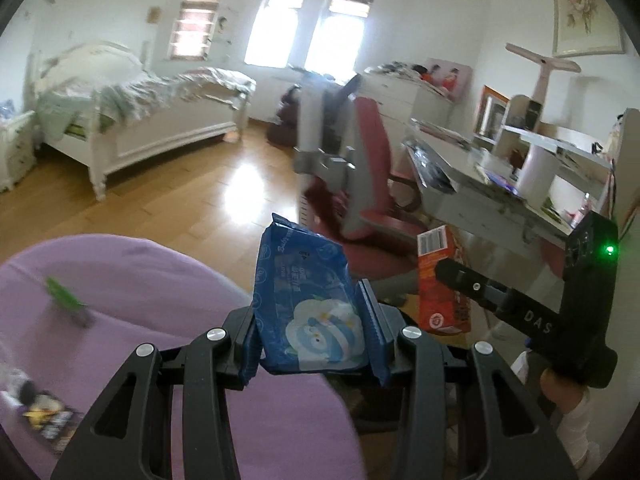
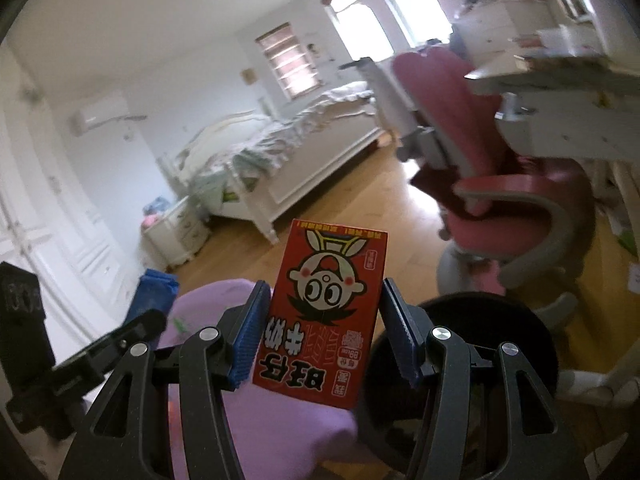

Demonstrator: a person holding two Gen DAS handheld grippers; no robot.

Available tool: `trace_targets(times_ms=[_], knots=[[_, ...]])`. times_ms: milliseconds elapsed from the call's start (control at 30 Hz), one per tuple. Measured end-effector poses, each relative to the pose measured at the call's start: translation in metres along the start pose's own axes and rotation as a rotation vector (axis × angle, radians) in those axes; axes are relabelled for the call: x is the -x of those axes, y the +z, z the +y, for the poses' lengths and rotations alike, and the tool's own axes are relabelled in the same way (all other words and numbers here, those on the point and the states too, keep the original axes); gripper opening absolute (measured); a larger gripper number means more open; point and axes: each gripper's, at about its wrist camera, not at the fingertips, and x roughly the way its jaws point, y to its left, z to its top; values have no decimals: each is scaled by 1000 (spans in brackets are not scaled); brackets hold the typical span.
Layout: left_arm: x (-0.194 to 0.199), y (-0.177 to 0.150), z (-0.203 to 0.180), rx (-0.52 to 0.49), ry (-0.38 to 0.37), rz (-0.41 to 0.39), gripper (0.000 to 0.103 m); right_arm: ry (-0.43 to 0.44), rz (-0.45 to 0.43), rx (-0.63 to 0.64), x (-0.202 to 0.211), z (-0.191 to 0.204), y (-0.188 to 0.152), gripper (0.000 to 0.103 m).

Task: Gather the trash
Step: 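Carry the wipe packet and red box over the bin and open both tools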

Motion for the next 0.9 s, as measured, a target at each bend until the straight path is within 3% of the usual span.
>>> trace_targets(times_ms=[467, 833, 900], knots=[[-92, -26, -45, -30, -119, 174, 43, -133, 44, -121, -19, -86, -20, 56], [-121, -37, -67, -94, -134, 235, 44, -179, 87, -166, -28, -119, -32, 56], [-122, -39, -72, -127, -123, 243, 49, -185, 96, -168, -30, -121, -32, 57]])
